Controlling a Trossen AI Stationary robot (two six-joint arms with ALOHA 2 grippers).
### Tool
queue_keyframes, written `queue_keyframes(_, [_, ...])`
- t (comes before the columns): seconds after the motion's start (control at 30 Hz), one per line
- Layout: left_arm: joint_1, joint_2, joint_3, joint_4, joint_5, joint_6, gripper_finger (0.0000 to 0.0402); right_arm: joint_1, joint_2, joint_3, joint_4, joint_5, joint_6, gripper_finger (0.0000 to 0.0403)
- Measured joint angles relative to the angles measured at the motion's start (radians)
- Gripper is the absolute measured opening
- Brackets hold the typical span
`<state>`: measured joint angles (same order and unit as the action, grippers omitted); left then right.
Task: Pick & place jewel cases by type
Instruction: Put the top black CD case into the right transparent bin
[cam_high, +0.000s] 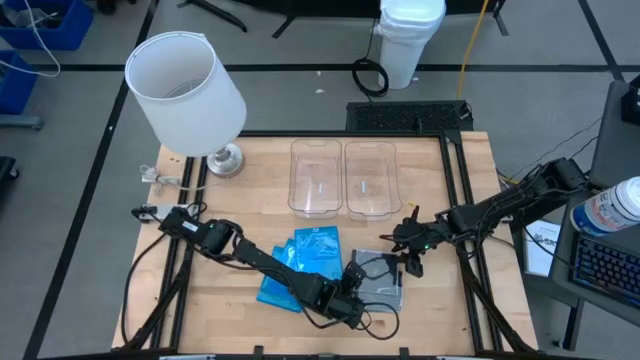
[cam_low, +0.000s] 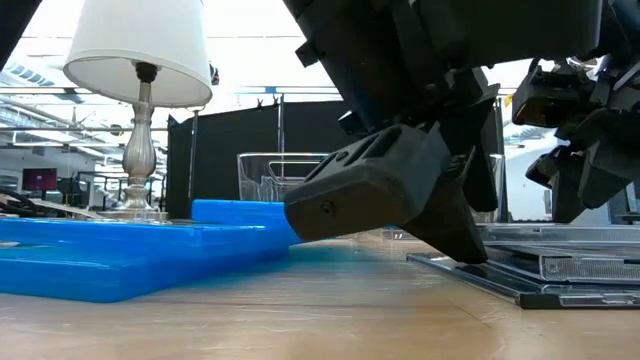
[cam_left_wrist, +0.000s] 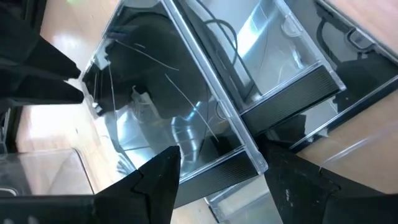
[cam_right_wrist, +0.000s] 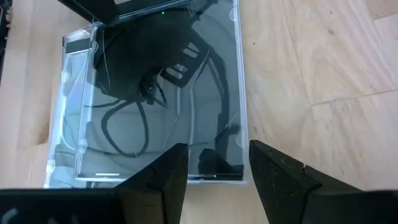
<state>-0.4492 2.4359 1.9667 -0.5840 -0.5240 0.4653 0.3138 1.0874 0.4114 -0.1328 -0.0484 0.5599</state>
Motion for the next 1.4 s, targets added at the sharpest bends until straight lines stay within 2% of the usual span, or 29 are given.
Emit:
queue_keyframes(0.2, [0.005,0.000,0.000,0.002,-0.003,0.009,0.0227,0.000,0.000,0.000,-0.008,-0.004,0.003,0.0160])
queue_keyframes(0.77, [0.010,0.000,0.000,0.006,-0.090,0.077,0.0227,0.003,0.000,-0.003,-0.008,-0.037,0.003,0.0160])
queue_keyframes(1.23, [0.033,0.000,0.000,0.016,-0.105,0.117,0.0227,0.002,-0.003,-0.199,0.317,-0.089,0.056,0.0160])
queue_keyframes(1.33, [0.033,0.001,0.000,0.017,-0.107,0.141,0.0211,0.002,-0.002,-0.200,0.327,-0.091,0.052,0.0160])
queue_keyframes(1.4, [0.033,0.001,0.000,0.020,-0.108,0.154,0.0186,0.002,-0.002,-0.200,0.332,-0.092,0.052,0.0160])
